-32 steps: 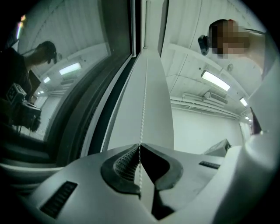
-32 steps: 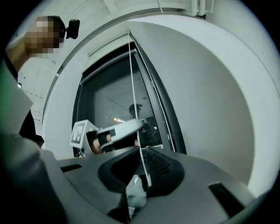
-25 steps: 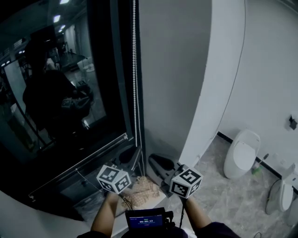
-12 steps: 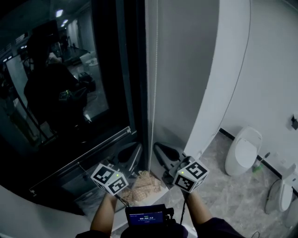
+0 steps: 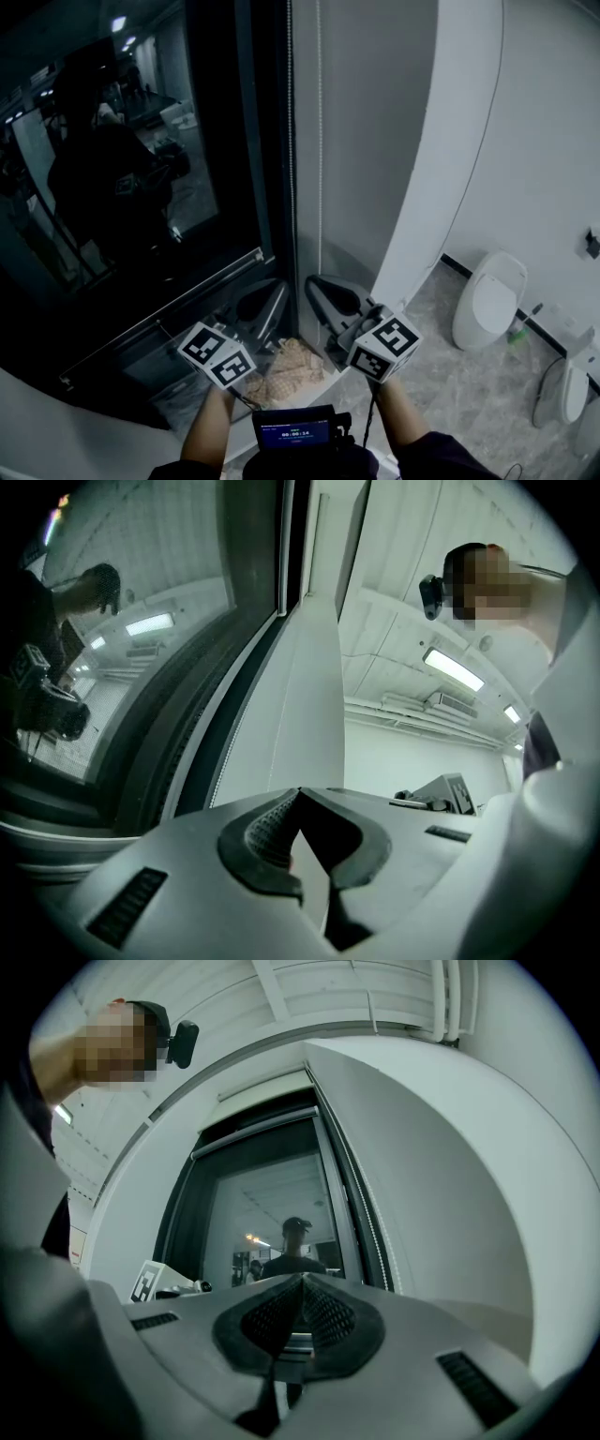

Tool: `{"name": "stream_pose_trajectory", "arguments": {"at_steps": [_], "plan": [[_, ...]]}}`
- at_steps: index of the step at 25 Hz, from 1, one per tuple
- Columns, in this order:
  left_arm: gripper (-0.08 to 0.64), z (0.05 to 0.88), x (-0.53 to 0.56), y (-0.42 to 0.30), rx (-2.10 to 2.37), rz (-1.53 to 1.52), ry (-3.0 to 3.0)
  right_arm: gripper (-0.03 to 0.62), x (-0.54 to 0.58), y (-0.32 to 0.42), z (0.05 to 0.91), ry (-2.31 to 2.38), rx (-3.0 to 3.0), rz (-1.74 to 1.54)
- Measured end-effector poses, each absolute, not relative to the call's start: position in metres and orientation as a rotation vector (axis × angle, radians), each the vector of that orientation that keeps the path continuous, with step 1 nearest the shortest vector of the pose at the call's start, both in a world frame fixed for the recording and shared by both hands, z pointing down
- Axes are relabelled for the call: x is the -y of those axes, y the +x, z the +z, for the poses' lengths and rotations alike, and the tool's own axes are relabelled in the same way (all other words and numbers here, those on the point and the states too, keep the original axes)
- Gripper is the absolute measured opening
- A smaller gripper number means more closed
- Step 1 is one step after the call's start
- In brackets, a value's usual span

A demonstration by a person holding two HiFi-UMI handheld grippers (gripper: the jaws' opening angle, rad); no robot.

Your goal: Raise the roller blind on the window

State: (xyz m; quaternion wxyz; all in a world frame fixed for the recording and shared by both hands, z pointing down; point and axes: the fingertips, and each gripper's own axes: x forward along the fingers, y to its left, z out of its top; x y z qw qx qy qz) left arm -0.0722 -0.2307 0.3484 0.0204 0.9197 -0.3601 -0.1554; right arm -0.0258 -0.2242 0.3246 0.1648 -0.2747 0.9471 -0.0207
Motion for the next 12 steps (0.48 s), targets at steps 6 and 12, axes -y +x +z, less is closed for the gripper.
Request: {"name": "stream_pose_trajectory", "arguments": {"at_steps": [6, 12], "plan": [[0.009, 0.3496, 0.228, -0.071, 1.117, -0.469, 2.857, 0.008, 0.2234, -0.0222, 0.3277, -0.808, -2.71, -0.041], [0.009, 0.3518, 0.2251, -0.0686, 1.104, -0.475, 2.862, 0.008, 0.2215, -0.0208, 0.3338, -0.838, -2.729, -0.03]]}}
